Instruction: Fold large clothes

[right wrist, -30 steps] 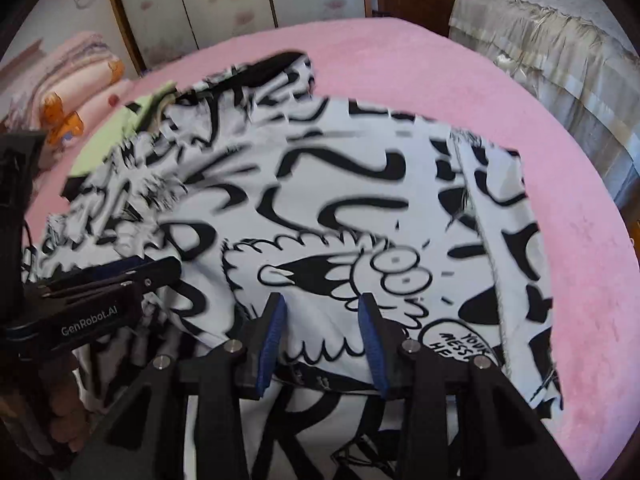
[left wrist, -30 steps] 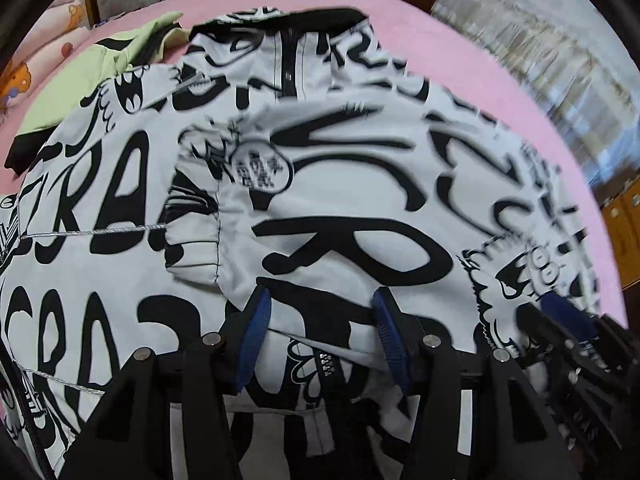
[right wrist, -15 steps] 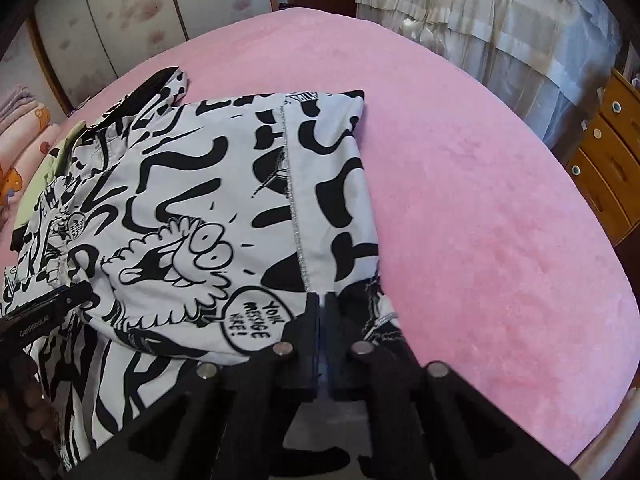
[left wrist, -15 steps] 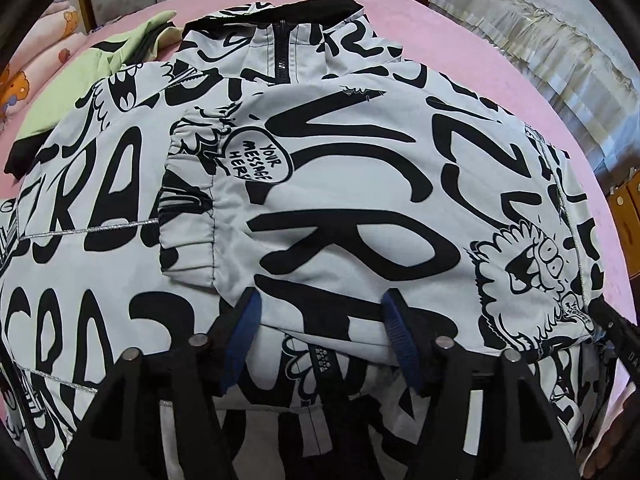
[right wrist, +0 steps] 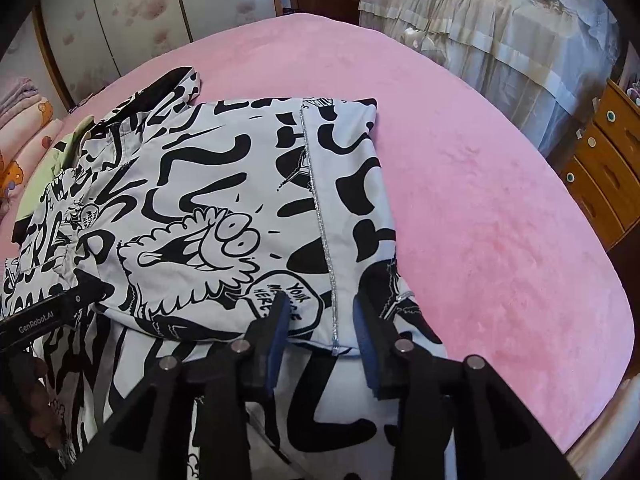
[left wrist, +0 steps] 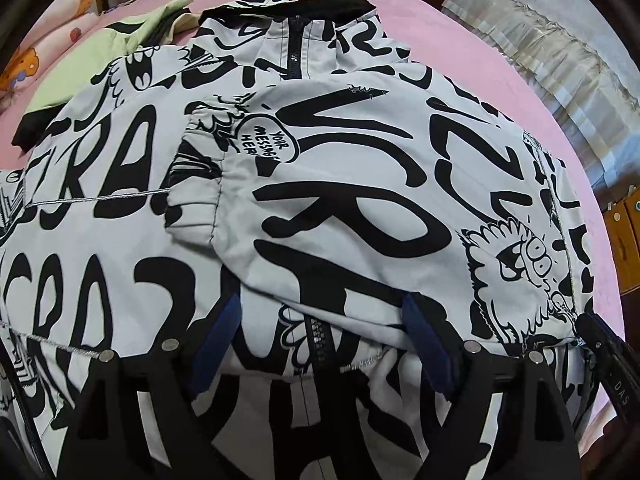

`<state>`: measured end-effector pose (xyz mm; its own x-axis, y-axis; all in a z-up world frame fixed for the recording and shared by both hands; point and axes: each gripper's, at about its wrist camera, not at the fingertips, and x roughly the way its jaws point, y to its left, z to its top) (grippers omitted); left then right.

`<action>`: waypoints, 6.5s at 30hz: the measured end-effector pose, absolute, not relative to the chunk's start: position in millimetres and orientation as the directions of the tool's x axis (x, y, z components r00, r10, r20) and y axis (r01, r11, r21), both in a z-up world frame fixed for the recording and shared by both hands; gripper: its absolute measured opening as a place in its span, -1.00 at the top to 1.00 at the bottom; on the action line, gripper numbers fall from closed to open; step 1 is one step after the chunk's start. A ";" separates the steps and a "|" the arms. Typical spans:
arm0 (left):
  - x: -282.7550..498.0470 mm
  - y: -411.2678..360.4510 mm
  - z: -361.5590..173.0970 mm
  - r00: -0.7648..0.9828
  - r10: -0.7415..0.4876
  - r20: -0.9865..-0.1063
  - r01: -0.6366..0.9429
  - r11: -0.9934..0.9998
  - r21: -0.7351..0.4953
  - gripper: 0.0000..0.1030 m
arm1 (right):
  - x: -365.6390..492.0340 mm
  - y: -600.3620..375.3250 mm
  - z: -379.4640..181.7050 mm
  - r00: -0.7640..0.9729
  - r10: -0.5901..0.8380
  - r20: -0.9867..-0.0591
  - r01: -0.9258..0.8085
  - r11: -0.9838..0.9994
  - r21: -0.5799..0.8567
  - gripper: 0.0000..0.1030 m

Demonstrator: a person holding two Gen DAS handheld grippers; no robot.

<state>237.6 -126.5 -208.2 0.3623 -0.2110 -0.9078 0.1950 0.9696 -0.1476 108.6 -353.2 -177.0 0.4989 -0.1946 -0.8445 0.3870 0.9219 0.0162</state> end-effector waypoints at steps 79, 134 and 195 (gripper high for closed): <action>141.1 371.8 -191.5 0.442 0.054 -0.895 -0.444 0.880 -0.166 -0.59 | 180.6 91.7 -148.8 0.529 0.097 -0.843 -0.206 0.978 -0.017 0.34; 188.8 92.6 -173.6 0.512 -0.290 -0.809 0.183 0.956 -0.228 -0.58 | 163.7 -134.5 -173.3 0.503 0.049 -0.863 0.182 0.970 0.161 0.33; 282.9 203.6 -222.3 0.286 -0.280 -0.916 0.037 0.959 -0.281 -0.59 | 261.1 -201.1 -180.0 0.347 0.276 -0.896 0.081 0.943 0.322 -0.12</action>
